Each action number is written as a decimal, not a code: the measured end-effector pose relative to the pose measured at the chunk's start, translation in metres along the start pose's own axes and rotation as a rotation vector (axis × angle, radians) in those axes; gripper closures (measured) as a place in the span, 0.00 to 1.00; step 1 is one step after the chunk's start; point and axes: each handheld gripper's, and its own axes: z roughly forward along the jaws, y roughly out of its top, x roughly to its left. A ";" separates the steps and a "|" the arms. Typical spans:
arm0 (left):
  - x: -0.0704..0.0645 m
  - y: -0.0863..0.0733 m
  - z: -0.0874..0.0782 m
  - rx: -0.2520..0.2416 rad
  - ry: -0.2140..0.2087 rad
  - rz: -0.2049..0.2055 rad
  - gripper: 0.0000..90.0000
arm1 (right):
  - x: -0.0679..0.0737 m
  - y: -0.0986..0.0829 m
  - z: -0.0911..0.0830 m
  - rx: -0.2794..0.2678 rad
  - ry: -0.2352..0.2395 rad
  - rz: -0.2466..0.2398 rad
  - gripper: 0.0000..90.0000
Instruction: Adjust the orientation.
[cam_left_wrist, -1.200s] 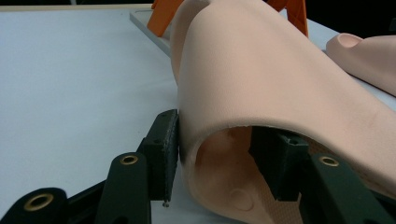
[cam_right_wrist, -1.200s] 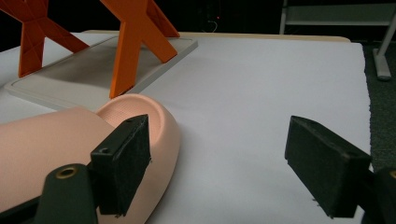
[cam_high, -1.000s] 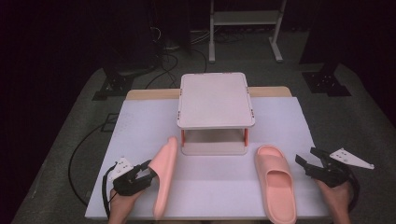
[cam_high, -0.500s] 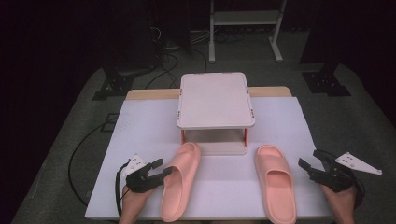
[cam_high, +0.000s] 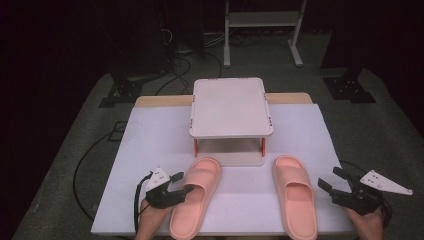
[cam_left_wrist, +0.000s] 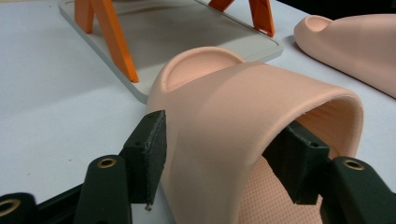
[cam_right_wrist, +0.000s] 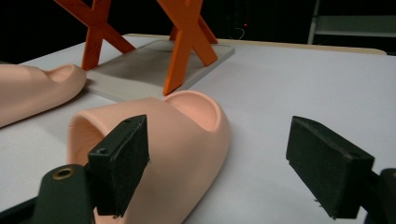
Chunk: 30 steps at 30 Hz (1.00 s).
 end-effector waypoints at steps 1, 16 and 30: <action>0.000 0.000 0.000 0.000 0.000 0.000 0.41 | 0.000 0.000 0.000 0.000 0.000 0.000 0.23; -0.001 -0.001 0.000 0.022 -0.014 0.020 0.53 | 0.027 -0.006 0.005 0.033 0.078 -0.063 0.23; 0.000 -0.003 0.000 0.010 -0.011 0.018 0.58 | 0.033 -0.011 0.018 0.073 0.092 -0.073 0.23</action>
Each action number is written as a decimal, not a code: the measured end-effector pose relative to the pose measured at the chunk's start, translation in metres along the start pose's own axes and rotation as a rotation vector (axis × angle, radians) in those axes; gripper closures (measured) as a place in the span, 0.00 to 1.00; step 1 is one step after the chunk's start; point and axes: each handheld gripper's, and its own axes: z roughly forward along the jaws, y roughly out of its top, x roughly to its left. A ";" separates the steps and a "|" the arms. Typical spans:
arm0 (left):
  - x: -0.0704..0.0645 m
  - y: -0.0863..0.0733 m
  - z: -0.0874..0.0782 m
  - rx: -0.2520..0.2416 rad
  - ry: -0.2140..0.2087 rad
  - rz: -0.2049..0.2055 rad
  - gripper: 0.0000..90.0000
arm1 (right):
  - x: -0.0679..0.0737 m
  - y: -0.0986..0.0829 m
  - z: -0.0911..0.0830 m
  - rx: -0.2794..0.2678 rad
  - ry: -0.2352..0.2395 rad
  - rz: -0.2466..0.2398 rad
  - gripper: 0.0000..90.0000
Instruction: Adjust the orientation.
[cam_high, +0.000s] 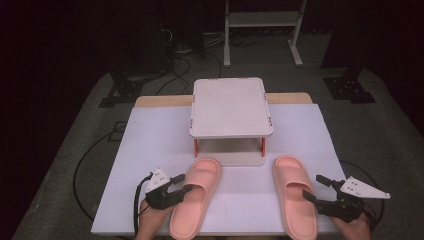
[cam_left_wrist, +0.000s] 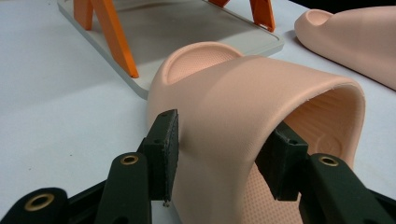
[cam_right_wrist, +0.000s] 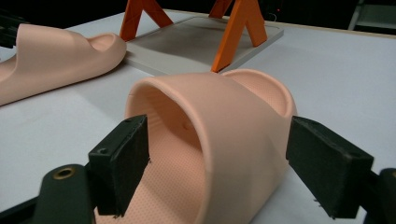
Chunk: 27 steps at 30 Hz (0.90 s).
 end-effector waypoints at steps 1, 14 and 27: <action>0.000 0.000 0.000 0.000 0.001 0.000 0.58 | 0.000 0.000 0.001 0.002 0.000 -0.001 0.23; 0.000 -0.001 0.000 -0.003 0.006 -0.004 0.59 | 0.006 -0.002 0.016 0.041 -0.031 -0.009 0.30; -0.001 -0.001 -0.001 -0.005 0.013 -0.005 0.61 | 0.004 -0.004 0.019 0.067 -0.091 -0.010 0.42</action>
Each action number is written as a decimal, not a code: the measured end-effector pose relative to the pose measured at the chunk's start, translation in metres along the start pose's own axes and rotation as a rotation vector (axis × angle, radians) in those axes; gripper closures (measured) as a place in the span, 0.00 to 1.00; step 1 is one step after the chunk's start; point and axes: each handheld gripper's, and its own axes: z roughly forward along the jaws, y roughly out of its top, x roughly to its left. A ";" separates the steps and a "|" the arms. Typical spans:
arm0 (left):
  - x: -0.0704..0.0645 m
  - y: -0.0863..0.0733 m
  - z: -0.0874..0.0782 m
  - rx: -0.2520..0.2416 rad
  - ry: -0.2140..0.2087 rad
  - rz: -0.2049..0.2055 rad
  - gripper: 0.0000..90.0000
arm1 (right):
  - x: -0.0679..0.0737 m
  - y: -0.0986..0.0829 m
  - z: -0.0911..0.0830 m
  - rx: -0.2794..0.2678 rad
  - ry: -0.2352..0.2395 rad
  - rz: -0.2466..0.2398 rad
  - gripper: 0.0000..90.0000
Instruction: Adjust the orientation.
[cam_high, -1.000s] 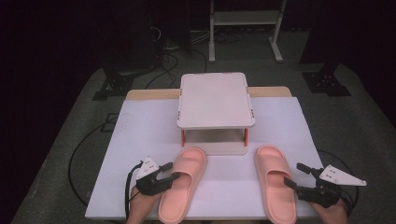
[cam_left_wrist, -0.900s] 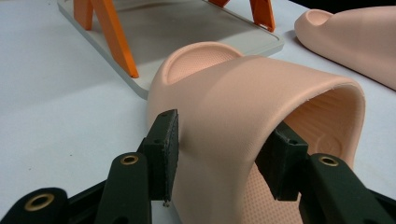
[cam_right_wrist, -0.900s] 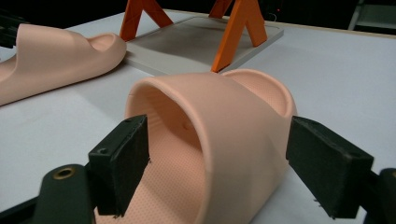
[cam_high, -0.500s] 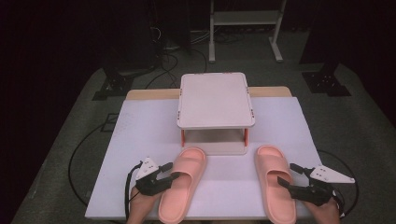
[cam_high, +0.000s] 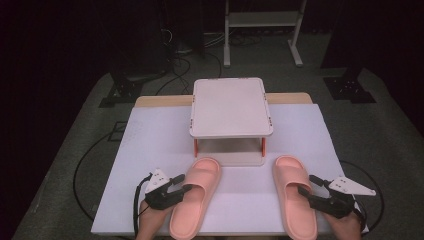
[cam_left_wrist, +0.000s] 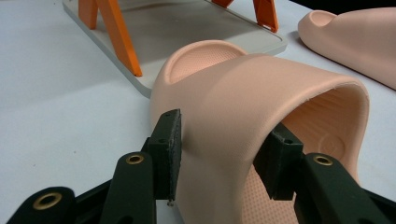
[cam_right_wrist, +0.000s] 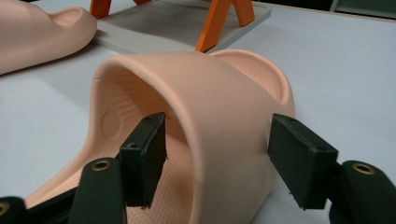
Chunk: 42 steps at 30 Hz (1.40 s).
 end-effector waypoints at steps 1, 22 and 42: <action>0.000 0.000 0.000 -0.001 0.001 0.000 0.62 | 0.000 0.000 0.000 0.001 -0.007 0.006 0.45; 0.000 -0.001 -0.002 -0.014 0.010 -0.013 0.66 | 0.000 0.000 0.000 0.002 -0.071 0.013 0.62; 0.003 -0.001 -0.003 -0.025 0.004 -0.036 0.70 | -0.001 0.002 -0.003 0.015 -0.073 -0.002 0.80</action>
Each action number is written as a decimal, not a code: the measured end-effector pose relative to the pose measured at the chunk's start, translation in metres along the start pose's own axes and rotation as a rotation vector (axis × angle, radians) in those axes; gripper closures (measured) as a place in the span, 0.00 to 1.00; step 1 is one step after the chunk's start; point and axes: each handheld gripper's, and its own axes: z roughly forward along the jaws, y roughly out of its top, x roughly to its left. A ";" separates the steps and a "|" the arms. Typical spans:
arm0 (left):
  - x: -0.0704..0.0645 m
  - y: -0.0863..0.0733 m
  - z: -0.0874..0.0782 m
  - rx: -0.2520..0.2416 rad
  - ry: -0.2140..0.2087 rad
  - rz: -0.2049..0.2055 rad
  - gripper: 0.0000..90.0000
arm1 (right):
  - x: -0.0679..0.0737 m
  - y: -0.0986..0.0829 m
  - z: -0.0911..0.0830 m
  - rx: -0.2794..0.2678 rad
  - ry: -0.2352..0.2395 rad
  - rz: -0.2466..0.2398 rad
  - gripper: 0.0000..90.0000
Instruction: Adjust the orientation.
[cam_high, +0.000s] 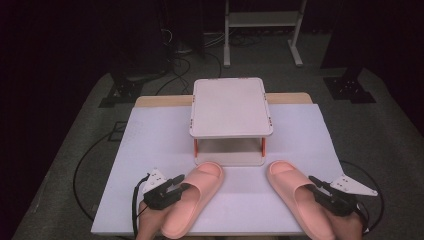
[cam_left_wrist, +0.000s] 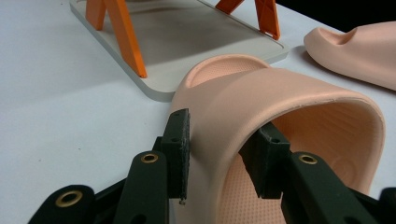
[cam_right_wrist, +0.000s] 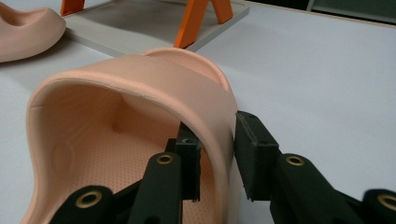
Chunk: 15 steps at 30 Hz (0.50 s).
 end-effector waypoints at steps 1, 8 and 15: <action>0.000 0.000 -0.001 -0.006 -0.002 -0.007 0.71 | 0.001 0.001 0.000 0.000 0.008 -0.001 0.81; 0.000 0.001 -0.002 -0.016 -0.003 -0.010 0.72 | 0.011 0.005 0.002 0.000 0.042 -0.025 0.83; 0.000 0.001 -0.004 -0.033 -0.006 -0.014 0.73 | 0.014 0.007 0.002 -0.012 0.068 -0.014 0.83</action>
